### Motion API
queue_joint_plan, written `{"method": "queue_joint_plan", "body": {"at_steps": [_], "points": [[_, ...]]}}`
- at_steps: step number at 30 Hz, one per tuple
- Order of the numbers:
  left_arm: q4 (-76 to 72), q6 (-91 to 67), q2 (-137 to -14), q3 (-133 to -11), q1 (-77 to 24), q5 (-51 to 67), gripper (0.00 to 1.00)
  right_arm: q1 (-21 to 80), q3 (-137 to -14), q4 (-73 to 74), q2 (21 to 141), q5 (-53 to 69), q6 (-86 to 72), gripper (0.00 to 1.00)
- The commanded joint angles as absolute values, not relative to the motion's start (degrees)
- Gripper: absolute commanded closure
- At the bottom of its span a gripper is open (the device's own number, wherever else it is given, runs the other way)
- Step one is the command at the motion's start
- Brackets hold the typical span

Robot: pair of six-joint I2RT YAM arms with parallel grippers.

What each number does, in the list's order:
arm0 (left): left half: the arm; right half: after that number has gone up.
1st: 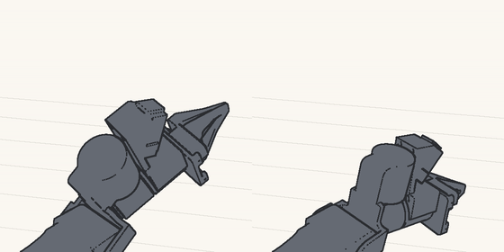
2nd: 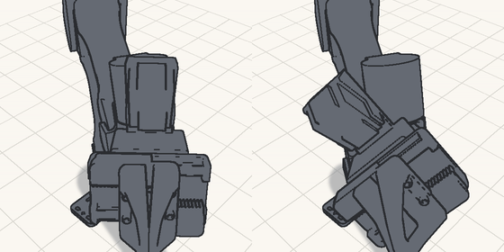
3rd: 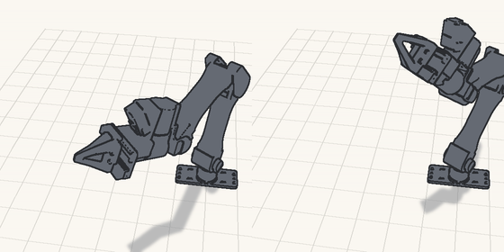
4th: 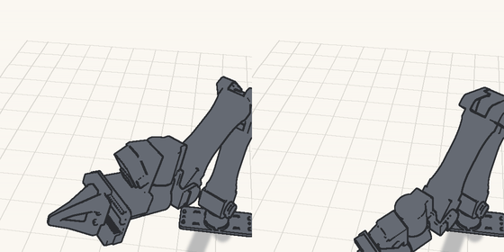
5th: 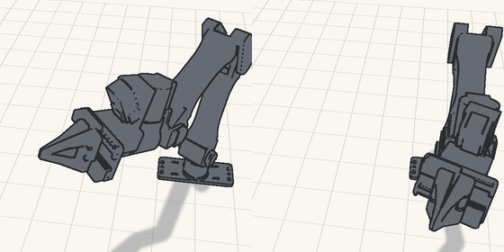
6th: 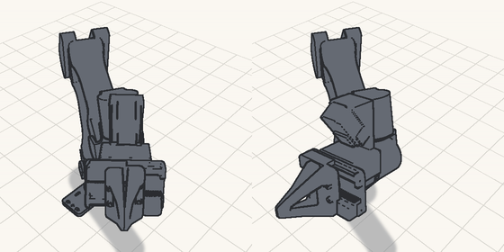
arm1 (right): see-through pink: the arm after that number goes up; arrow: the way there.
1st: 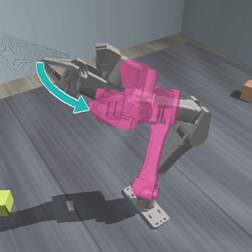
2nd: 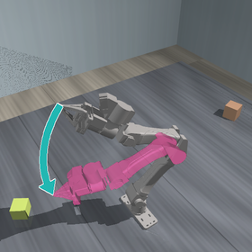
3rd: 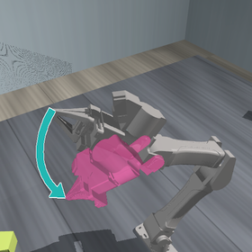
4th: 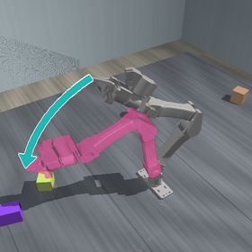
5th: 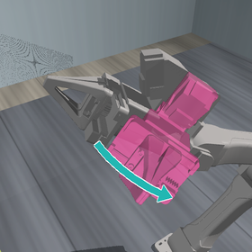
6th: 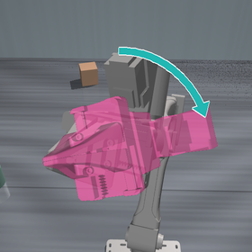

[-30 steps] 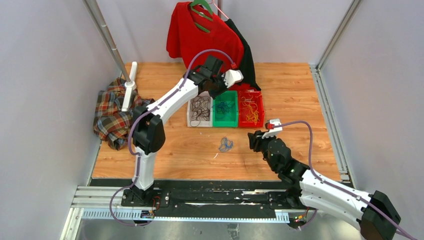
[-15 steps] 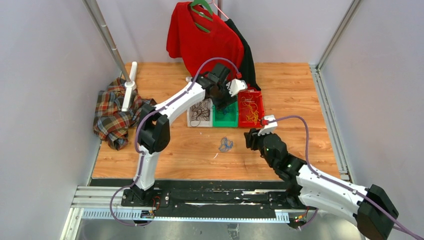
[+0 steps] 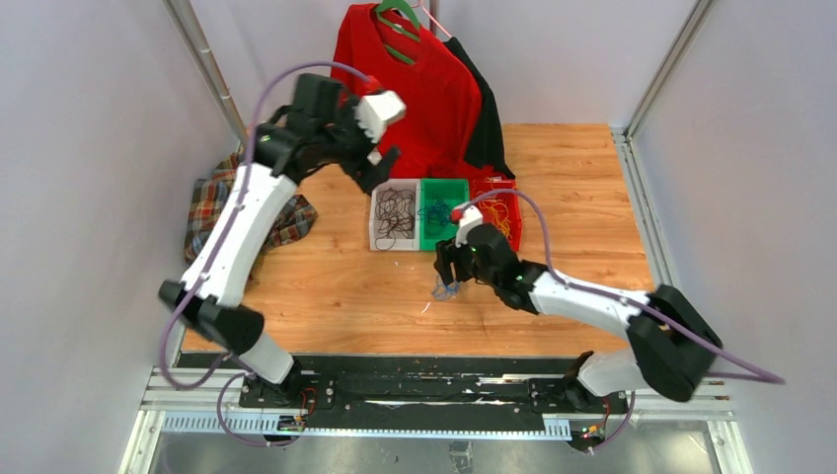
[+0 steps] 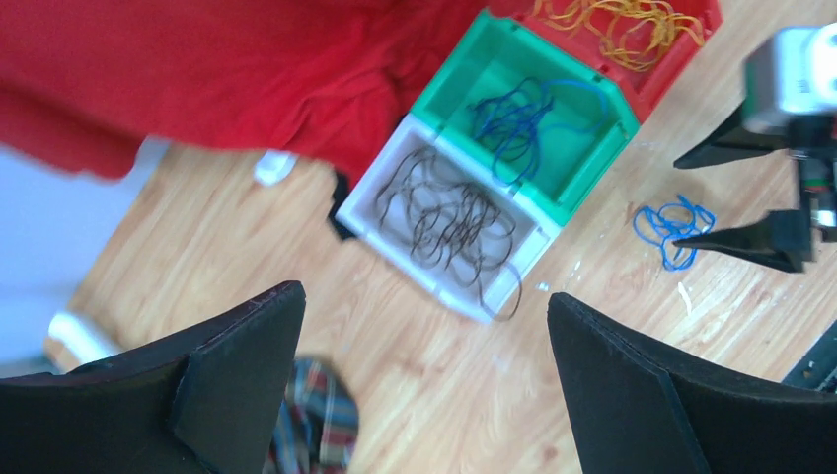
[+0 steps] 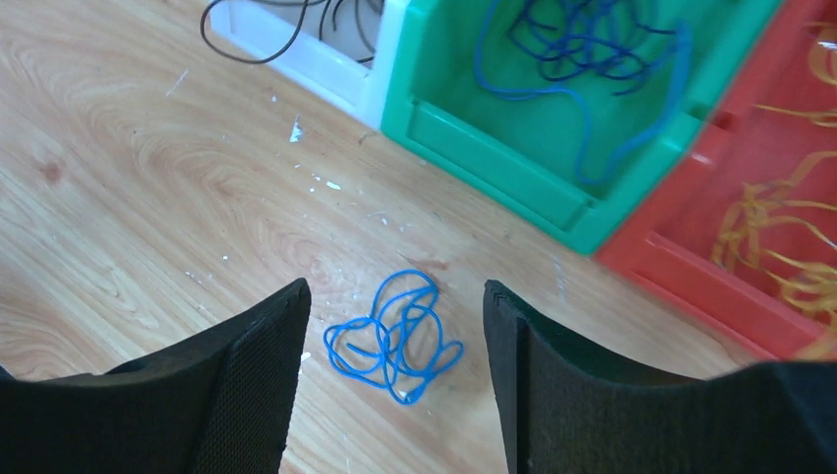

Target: Untangle the cables

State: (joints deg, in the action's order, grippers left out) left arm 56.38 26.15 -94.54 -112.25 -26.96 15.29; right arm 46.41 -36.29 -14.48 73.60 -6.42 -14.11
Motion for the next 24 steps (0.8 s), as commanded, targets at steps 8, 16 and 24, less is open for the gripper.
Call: {"method": "queue_joint_plan", "body": {"at_steps": [8, 16, 24], "points": [[64.67, 22.24, -77.01, -98.32, -8.18, 22.10, 0.02, 45.77, -46.40, -6.03, 94.96, -2.57, -12.31, 0.41], [65.51, 24.21, -71.03, -90.36, -6.30, 23.38, 0.02, 45.73, -46.36, -3.87, 94.64, -3.69, -13.43, 0.92], [65.48, 24.43, -70.54, -87.09, -5.32, 21.67, 0.02, 45.78, -52.48, 2.98, 81.87, -6.38, -9.65, 0.99]]}}
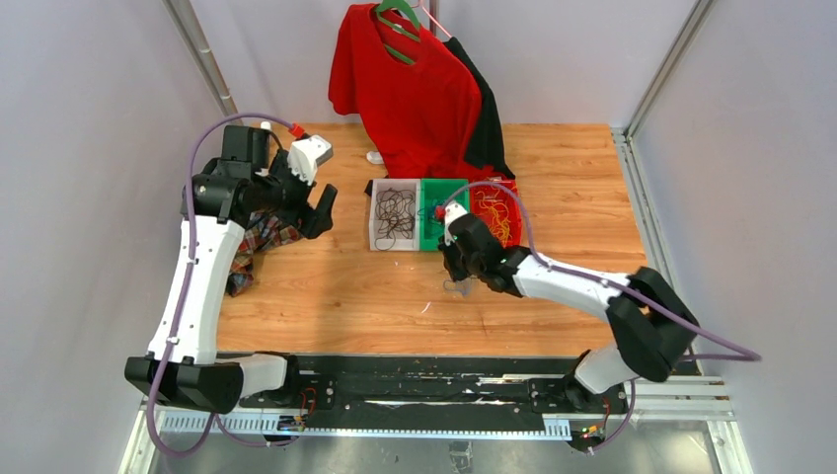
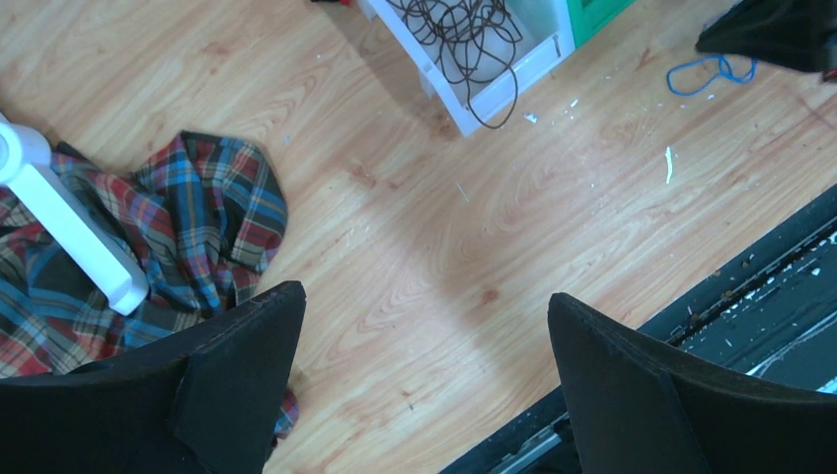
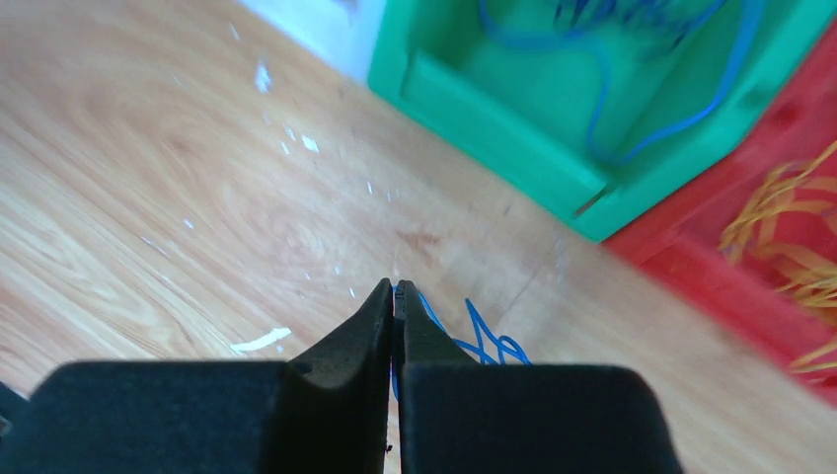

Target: Untangle the cables

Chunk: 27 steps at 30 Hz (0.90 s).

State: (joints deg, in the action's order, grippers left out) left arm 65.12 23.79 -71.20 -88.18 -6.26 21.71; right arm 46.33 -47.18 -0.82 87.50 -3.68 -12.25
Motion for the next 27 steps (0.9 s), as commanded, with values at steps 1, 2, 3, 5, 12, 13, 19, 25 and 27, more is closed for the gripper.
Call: {"method": "queue_joint_plan", "body": {"at_steps": [1, 2, 3, 5, 12, 13, 19, 25, 27], "points": [[65.48, 24.51, -70.43, -86.76, -5.21, 21.59, 0.02, 45.69, -53.71, 3.14, 81.21, -6.88, -8.87, 0.99], [65.48, 24.63, -70.27, -86.42, -5.12, 21.50, 0.02, 45.62, -54.87, 3.05, 80.88, -7.34, -8.05, 0.99], [65.48, 24.73, -69.96, -86.03, -5.02, 21.41, 0.02, 45.45, -55.99, 2.73, 80.85, -7.84, -7.33, 0.99], [65.44, 24.93, -69.52, -85.41, -4.86, 20.94, 0.02, 44.63, -58.82, 2.22, 82.38, -8.59, -6.37, 0.99], [65.43, 25.66, -67.37, -84.05, -4.57, 19.70, 0.02, 40.89, -66.37, -2.06, 90.54, -8.33, -4.48, 0.99], [65.42, 25.74, -67.17, -83.80, -4.53, 19.73, 0.02, 40.45, -67.45, -2.65, 91.90, -8.19, -4.05, 0.99], [65.39, 26.14, -66.11, -80.97, -4.48, 19.47, 0.02, 38.94, -73.19, -2.18, 97.27, -8.40, -2.11, 0.74], [63.57, 25.87, -64.47, -78.55, -4.22, 18.42, 0.02, 38.93, -72.06, -1.58, 91.10, -10.31, -0.98, 0.30], [61.77, 25.68, -63.55, -77.27, -4.09, 17.77, 0.02, 38.94, -69.70, -0.93, 86.63, -10.92, -1.24, 0.28]]}}
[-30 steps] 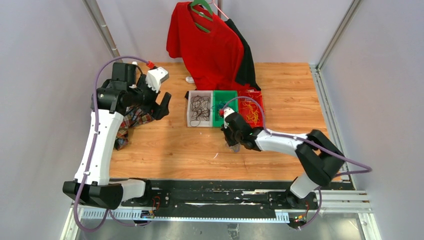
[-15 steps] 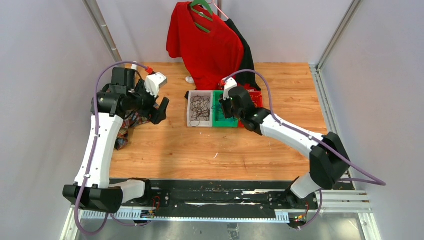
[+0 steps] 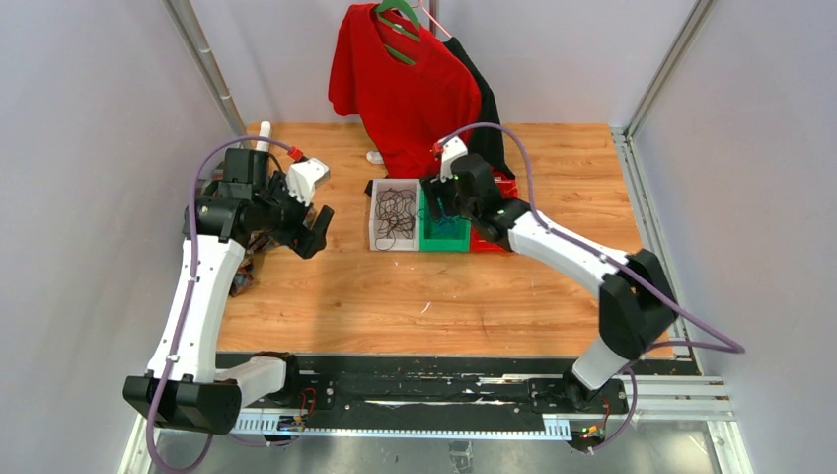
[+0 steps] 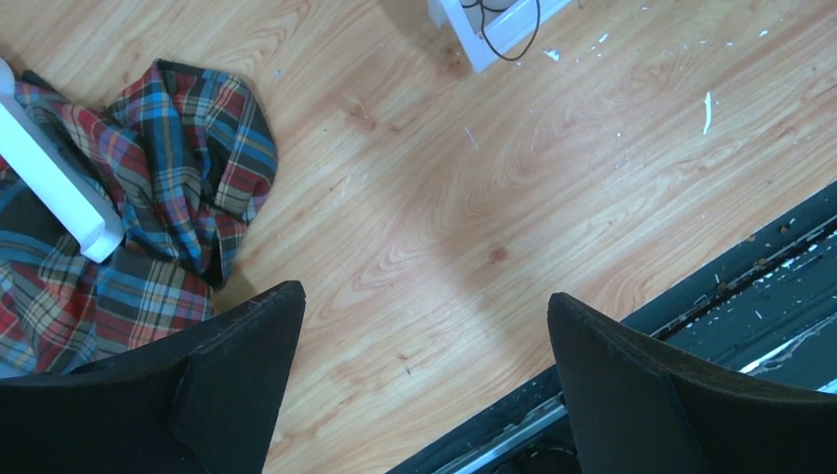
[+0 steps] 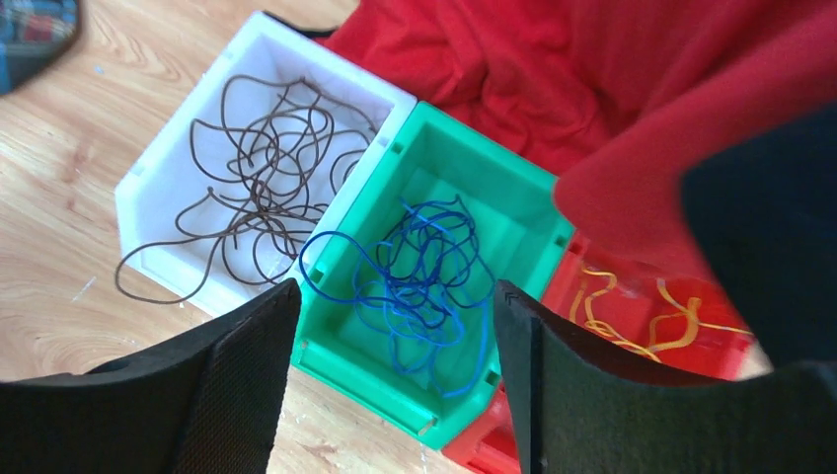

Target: Untangle the cables

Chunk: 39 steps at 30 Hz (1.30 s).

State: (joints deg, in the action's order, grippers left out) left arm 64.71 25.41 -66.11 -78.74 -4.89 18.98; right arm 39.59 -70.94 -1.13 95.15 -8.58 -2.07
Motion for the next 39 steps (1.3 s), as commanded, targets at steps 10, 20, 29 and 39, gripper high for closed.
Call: {"method": "queue_joint_plan", "body": {"at_steps": [10, 20, 29, 39], "points": [[33.87, 16.15, -55.61, -56.29, -0.65, 16.73, 0.02, 38.18, -45.98, 5.46, 54.71, -44.56, -6.87, 0.26], [-14.76, 8.79, -49.63, -21.09, -0.58, 14.02, 0.02, 27.10, -24.53, -1.29, 37.08, -54.41, -0.10, 0.25], [-42.67, 7.52, -64.50, -12.83, -0.61, 14.86, 0.02, 11.74, -14.95, -26.16, 49.89, -44.97, 0.94, 0.25], [-67.79, 5.55, -78.74, -8.28, -0.58, 9.74, 0.02, 9.64, -8.48, -57.22, 69.77, -39.43, 1.15, 0.25]]}}
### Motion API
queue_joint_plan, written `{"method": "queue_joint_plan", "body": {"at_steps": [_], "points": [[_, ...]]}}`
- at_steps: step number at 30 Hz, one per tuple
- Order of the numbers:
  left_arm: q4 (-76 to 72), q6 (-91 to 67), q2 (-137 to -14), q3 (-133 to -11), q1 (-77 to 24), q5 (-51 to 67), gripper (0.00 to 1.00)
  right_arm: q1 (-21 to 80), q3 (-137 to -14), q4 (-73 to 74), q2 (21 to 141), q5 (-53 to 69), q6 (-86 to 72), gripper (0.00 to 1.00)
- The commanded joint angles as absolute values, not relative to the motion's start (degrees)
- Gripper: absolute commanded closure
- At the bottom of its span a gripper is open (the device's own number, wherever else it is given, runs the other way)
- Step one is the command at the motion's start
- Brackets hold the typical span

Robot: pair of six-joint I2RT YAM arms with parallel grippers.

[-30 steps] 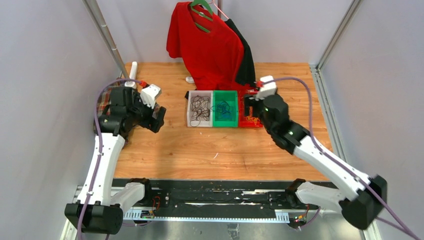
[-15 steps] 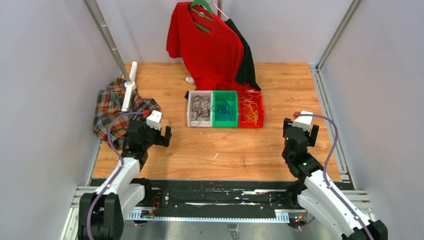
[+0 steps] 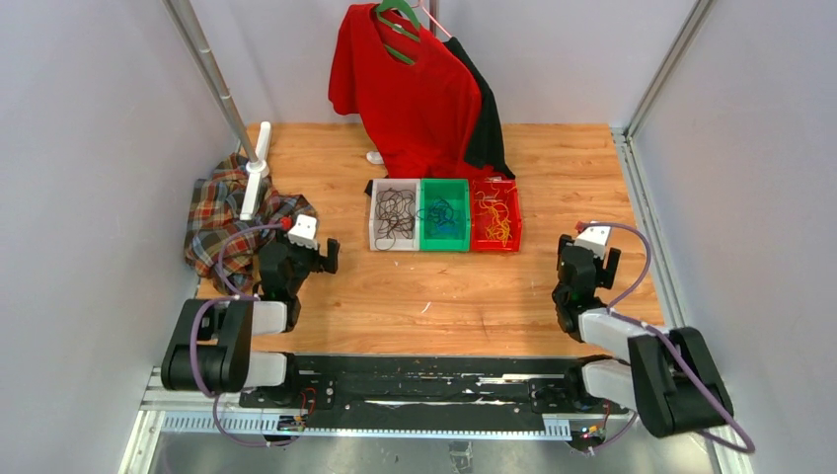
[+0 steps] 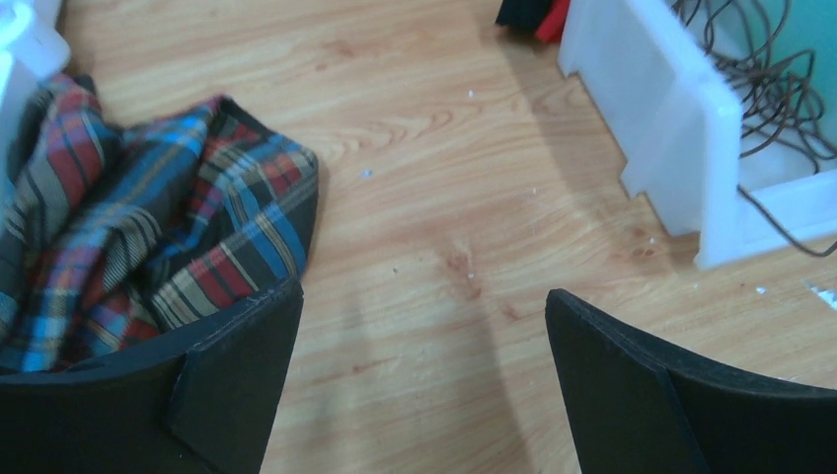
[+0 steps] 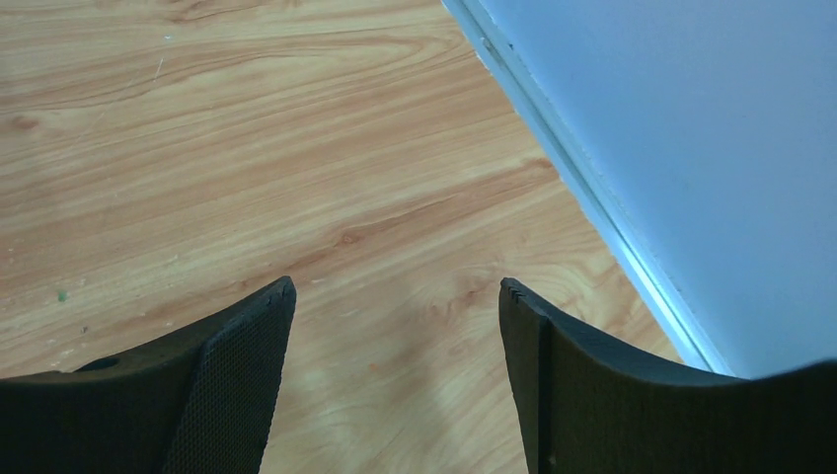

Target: Untangle the cables

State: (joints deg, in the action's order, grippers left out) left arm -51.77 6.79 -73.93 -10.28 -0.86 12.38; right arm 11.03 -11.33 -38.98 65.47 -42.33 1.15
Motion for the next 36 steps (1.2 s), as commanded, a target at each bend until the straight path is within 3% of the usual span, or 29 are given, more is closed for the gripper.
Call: {"method": "queue_joint_plan", "body": {"at_steps": [1, 3, 7, 9, 13, 20, 36], "points": [[-66.91, 5.49, -78.83, -8.82, -0.62, 10.02, 0.02, 9.54, -8.35, -58.78, 71.49, -38.63, 1.23, 0.25], [-61.48, 6.42, -77.01, -10.03, -0.62, 9.79, 0.02, 9.48, -8.45, -62.50, 74.52, -35.32, 3.77, 0.25], [-64.87, 5.48, -78.48, -9.55, -0.61, 9.78, 0.02, 8.68, -8.26, -64.72, 78.58, -23.97, 6.27, 0.24], [-62.61, 5.55, -77.83, -10.10, -0.69, 9.67, 0.02, 8.52, -8.53, -72.21, 83.75, -24.22, 8.14, 0.24], [-63.49, 5.37, -78.19, -9.91, -0.68, 9.66, 0.02, 5.08, -13.88, -54.26, 79.43, -21.14, 2.85, 0.24], [-64.17, 5.32, -78.04, -9.49, -0.64, 9.40, 0.02, 5.18, -11.52, -61.43, 80.70, -20.74, 4.48, 0.23], [-64.20, 5.23, -78.04, -9.49, -0.62, 9.35, 0.02, 5.19, -11.94, -61.02, 81.06, -20.70, 4.61, 0.21]]}}
